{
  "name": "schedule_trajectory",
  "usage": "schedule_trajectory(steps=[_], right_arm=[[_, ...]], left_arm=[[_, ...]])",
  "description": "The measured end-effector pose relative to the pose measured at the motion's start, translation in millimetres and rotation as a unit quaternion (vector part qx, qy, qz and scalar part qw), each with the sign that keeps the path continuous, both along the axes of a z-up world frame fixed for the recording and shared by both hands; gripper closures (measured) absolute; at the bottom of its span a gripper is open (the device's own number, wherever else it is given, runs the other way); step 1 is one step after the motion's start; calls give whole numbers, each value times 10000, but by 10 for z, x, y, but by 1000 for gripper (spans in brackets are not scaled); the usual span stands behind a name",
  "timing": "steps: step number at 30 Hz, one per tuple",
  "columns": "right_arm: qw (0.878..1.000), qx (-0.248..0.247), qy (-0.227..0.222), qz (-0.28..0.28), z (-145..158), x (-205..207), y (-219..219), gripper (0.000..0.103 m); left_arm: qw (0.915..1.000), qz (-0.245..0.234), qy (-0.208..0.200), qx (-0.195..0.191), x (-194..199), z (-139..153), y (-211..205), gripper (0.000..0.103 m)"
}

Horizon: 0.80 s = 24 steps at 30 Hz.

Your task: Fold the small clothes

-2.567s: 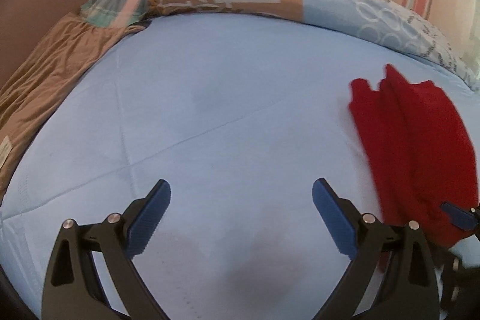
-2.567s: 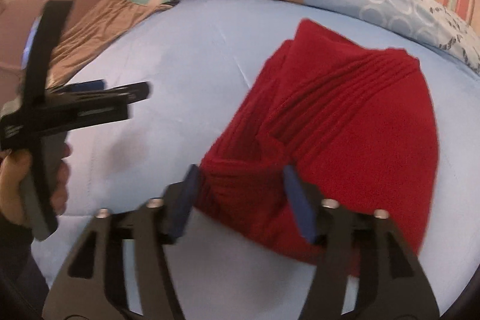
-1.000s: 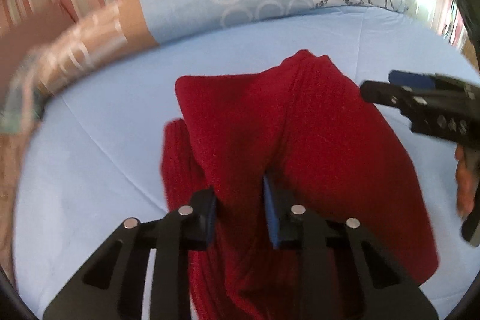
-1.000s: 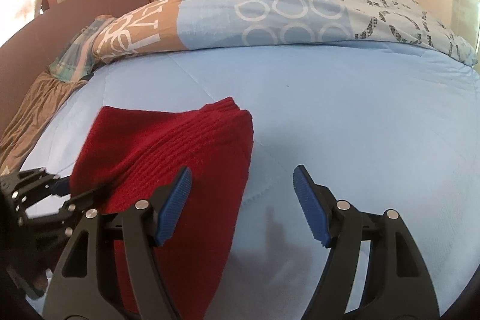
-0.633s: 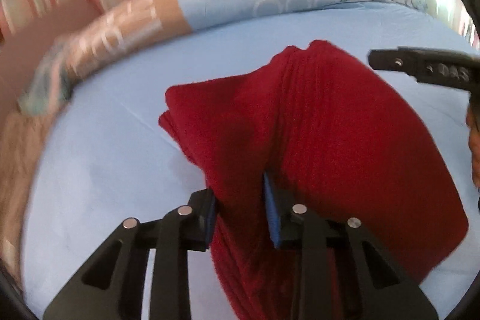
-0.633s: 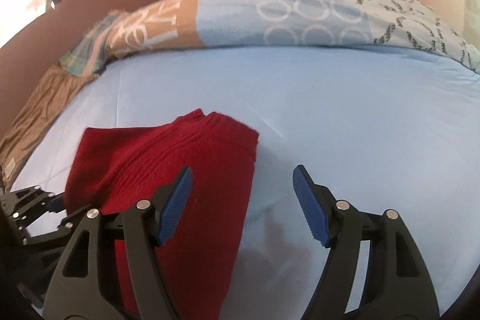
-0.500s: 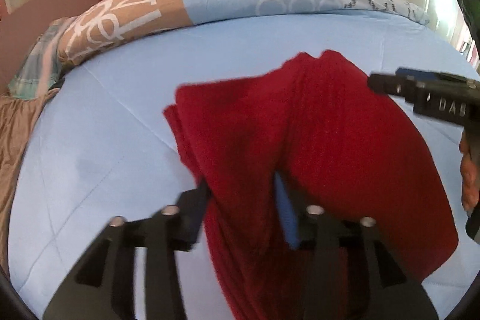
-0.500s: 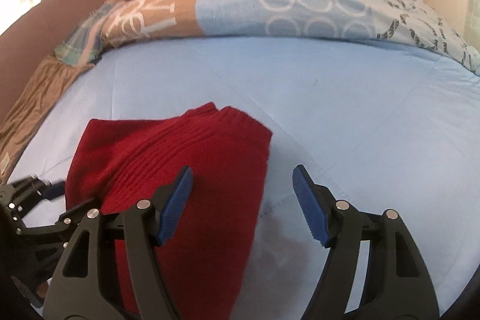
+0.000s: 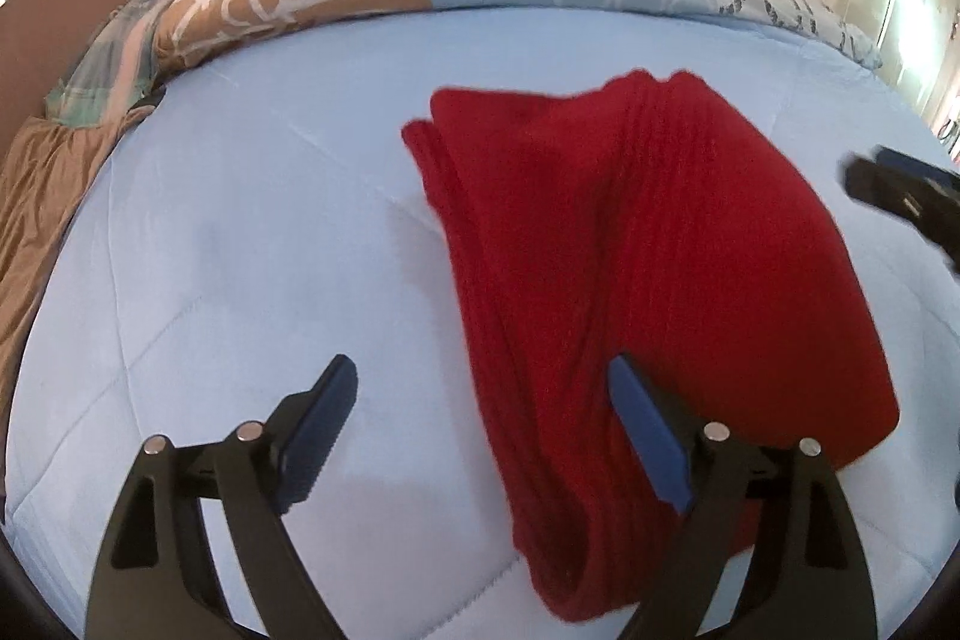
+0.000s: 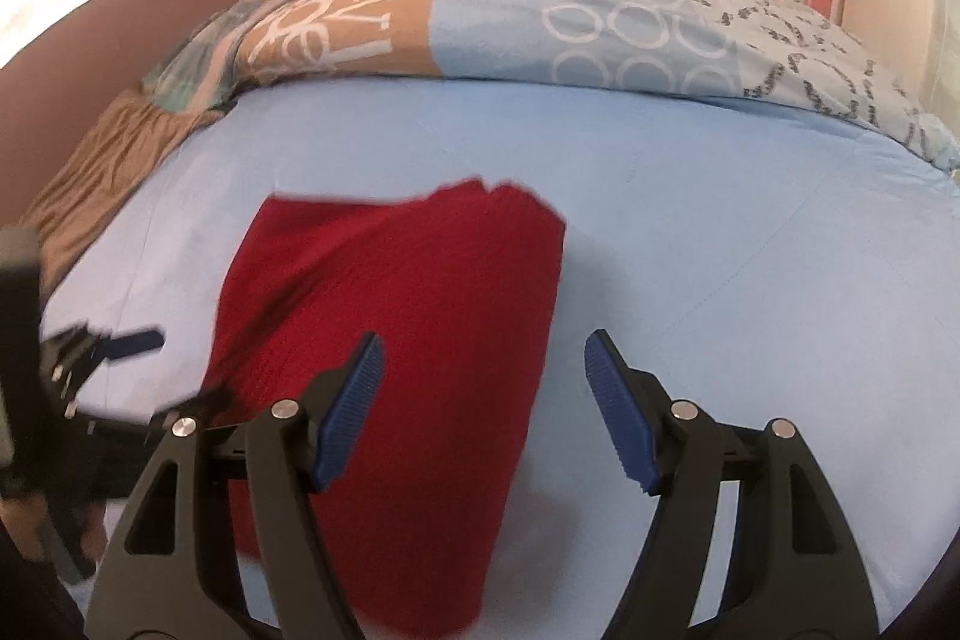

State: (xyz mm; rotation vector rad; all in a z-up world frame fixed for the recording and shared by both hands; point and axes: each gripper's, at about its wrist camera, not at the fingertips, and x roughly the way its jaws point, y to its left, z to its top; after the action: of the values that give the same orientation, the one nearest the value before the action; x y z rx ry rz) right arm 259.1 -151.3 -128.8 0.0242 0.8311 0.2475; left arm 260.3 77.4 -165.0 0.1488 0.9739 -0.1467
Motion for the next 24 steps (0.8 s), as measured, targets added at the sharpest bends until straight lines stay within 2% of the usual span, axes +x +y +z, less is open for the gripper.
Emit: schedule_trajectory(steps=[3, 7, 10, 11, 14, 16, 18, 20, 24], right_arm=[[9996, 131, 239, -13, -74, -310, 46, 33], [9991, 12, 414, -53, -227, -521, 142, 33], [9986, 42, 516, -97, -329, -625, 194, 33], [9986, -23, 524, -80, -380, -649, 226, 33], [9981, -197, 589, 12, -496, -656, 283, 33], [9987, -151, 488, 63, -438, -694, 261, 32], [9994, -44, 330, 66, -329, -743, 198, 15], [9999, -42, 145, 4, -253, -787, 123, 12], [9998, -133, 85, -124, -214, -816, 11, 12]], left_arm=[[9998, -34, -29, 172, 3, -46, -27, 17], [9994, -107, -112, 320, 107, -105, 13, 16], [9996, -195, -44, 219, 185, -135, 119, 14], [9995, -239, -15, 218, 197, -140, 131, 11], [9990, -403, -27, 168, 141, -104, 144, 11], [9988, -457, -100, 165, 23, -22, 137, 11], [9989, -430, -70, 164, -73, 19, 158, 4], [9989, -418, 142, -127, -134, 18, 197, 2], [9944, -291, 539, -860, -166, -84, 271, 2]])
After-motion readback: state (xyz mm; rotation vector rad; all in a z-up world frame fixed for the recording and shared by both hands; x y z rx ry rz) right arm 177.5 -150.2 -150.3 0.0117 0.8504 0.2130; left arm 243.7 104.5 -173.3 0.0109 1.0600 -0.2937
